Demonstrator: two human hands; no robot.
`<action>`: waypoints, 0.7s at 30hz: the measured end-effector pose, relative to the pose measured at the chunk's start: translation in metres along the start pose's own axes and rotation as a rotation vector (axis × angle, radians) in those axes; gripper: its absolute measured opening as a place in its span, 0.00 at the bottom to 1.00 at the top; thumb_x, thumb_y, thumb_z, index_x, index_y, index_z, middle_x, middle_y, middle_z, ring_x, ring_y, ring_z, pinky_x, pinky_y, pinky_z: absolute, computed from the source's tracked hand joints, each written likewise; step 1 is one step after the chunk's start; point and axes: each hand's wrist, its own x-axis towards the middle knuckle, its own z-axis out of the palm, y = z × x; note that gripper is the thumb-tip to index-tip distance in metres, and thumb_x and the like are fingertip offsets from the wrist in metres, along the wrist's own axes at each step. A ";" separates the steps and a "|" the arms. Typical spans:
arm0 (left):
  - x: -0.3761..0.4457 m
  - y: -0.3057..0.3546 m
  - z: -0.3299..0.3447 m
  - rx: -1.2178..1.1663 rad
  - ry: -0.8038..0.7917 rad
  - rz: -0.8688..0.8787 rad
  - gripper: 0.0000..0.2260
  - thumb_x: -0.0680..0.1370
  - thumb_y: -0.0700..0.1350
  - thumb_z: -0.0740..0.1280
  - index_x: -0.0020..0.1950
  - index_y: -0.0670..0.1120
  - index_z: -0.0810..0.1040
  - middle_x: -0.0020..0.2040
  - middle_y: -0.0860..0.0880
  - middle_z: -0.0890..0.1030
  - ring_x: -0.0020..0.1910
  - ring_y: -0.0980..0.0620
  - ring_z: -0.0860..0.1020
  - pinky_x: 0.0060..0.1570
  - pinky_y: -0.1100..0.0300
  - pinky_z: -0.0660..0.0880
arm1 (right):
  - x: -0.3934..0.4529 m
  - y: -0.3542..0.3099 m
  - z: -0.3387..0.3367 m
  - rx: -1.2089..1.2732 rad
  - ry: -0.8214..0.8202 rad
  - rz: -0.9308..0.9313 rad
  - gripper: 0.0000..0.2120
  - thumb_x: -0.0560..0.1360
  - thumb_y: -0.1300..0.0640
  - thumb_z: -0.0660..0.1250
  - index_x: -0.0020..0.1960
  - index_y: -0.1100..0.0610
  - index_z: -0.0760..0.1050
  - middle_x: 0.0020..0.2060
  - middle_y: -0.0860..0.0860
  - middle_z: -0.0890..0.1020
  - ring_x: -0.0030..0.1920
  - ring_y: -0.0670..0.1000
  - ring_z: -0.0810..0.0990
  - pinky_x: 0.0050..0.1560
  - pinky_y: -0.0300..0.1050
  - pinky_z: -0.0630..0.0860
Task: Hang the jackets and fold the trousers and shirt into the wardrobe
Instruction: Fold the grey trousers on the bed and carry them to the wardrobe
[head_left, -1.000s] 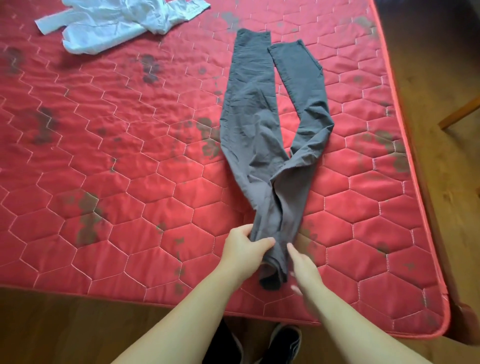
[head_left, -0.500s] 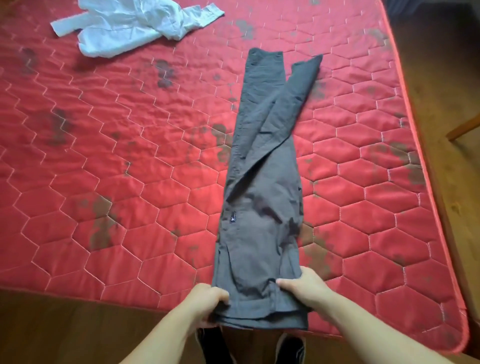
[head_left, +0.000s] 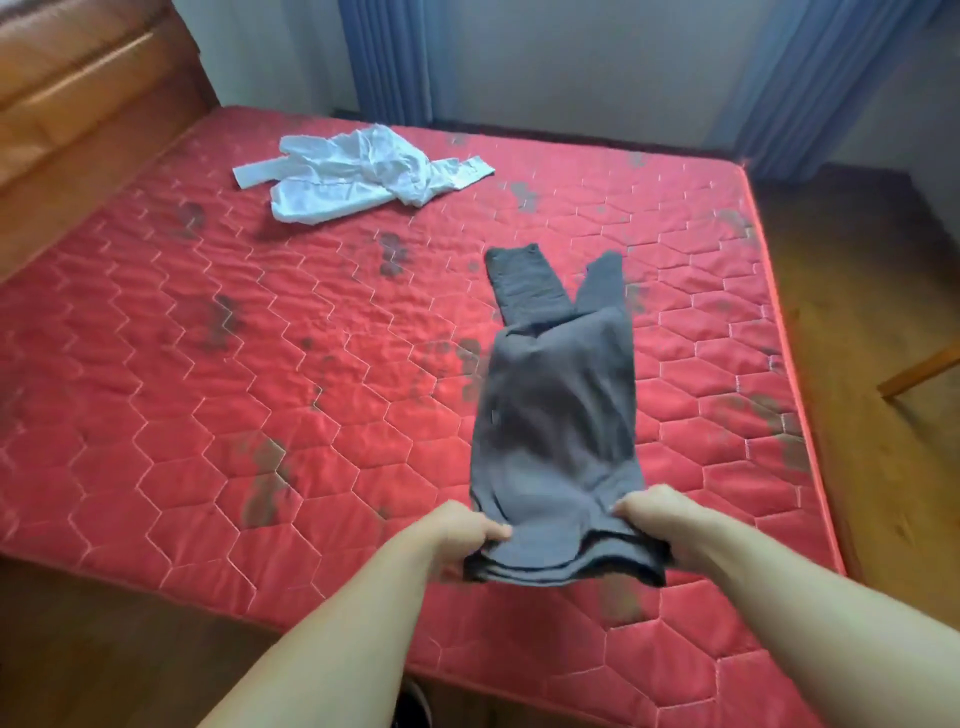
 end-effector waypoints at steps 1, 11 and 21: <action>-0.002 -0.001 0.000 0.018 -0.029 -0.029 0.06 0.76 0.46 0.72 0.42 0.46 0.77 0.31 0.49 0.79 0.27 0.53 0.77 0.34 0.62 0.74 | -0.003 0.007 -0.002 0.067 -0.047 0.060 0.05 0.75 0.68 0.62 0.41 0.63 0.75 0.23 0.54 0.80 0.20 0.50 0.78 0.19 0.36 0.71; -0.116 0.164 -0.038 -0.344 0.031 0.322 0.07 0.76 0.53 0.69 0.44 0.49 0.79 0.33 0.53 0.81 0.37 0.54 0.78 0.39 0.60 0.77 | -0.071 -0.135 -0.108 0.411 -0.144 -0.196 0.07 0.74 0.58 0.63 0.38 0.57 0.76 0.29 0.52 0.80 0.27 0.50 0.78 0.29 0.40 0.76; -0.131 0.265 -0.085 -0.170 0.096 0.261 0.07 0.76 0.51 0.68 0.48 0.48 0.77 0.45 0.48 0.79 0.45 0.49 0.80 0.41 0.55 0.78 | -0.075 -0.233 -0.139 0.325 -0.169 -0.088 0.07 0.66 0.57 0.66 0.41 0.59 0.81 0.35 0.55 0.84 0.32 0.53 0.84 0.37 0.50 0.83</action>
